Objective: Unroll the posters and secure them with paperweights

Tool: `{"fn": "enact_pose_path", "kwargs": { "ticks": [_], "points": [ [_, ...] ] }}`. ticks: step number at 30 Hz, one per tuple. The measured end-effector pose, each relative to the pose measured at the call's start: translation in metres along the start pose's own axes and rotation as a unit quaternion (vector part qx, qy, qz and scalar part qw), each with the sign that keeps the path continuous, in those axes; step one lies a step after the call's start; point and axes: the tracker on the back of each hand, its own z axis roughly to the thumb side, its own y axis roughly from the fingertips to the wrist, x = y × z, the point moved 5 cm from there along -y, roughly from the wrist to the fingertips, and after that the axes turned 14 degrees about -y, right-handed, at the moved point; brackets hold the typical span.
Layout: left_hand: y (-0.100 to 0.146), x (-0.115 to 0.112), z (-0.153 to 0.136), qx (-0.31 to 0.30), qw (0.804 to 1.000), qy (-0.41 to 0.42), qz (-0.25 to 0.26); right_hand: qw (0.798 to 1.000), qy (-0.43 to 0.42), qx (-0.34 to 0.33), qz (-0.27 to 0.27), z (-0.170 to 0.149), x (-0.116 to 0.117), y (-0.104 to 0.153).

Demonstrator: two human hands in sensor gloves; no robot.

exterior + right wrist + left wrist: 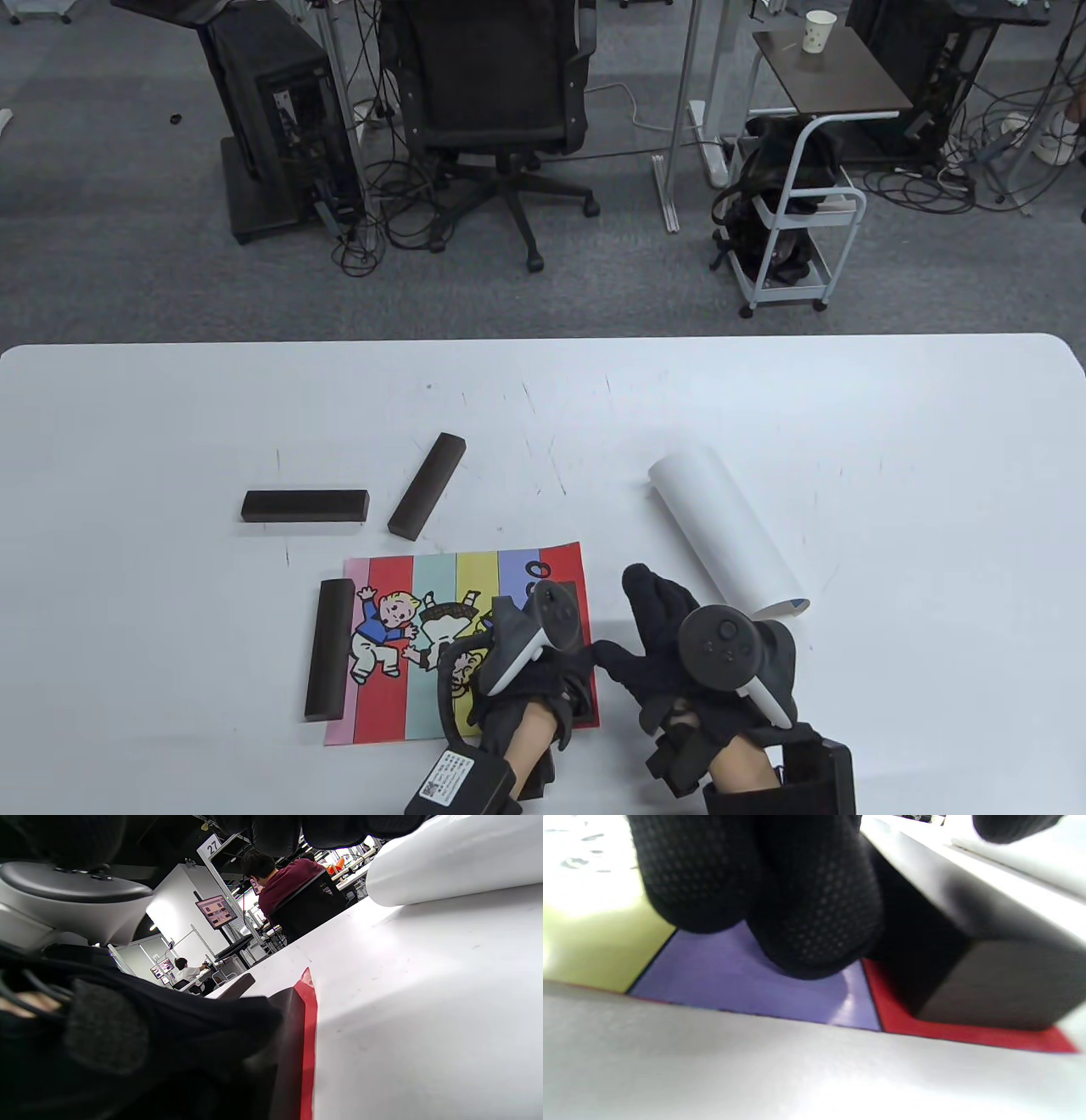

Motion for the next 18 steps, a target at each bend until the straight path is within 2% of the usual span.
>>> {"fn": "enact_pose_path", "kwargs": {
  "ticks": [2,6,9,11,14,18],
  "points": [
    [0.006,0.008,-0.003,-0.029,0.999,0.025,0.014,1.0,-0.001,-0.002,0.0,0.0,0.0,0.0],
    [0.032,0.042,-0.02,-0.058,0.991,0.071,0.096,1.0,-0.003,-0.005,-0.001,0.0,0.0,0.0],
    [0.053,0.064,-0.035,-0.097,0.974,0.128,0.161,1.0,-0.002,-0.005,0.0,0.0,0.0,0.0],
    [0.065,0.072,-0.044,-0.14,0.954,0.169,0.202,1.0,-0.002,-0.003,0.0,0.0,0.0,0.0],
    [0.072,0.071,-0.056,-0.167,0.931,0.206,0.252,1.0,-0.003,-0.001,0.001,0.0,0.0,0.0],
    [0.069,0.058,-0.063,-0.178,0.913,0.218,0.294,1.0,-0.01,0.005,0.004,-0.003,0.0,-0.001]
  ]
}}
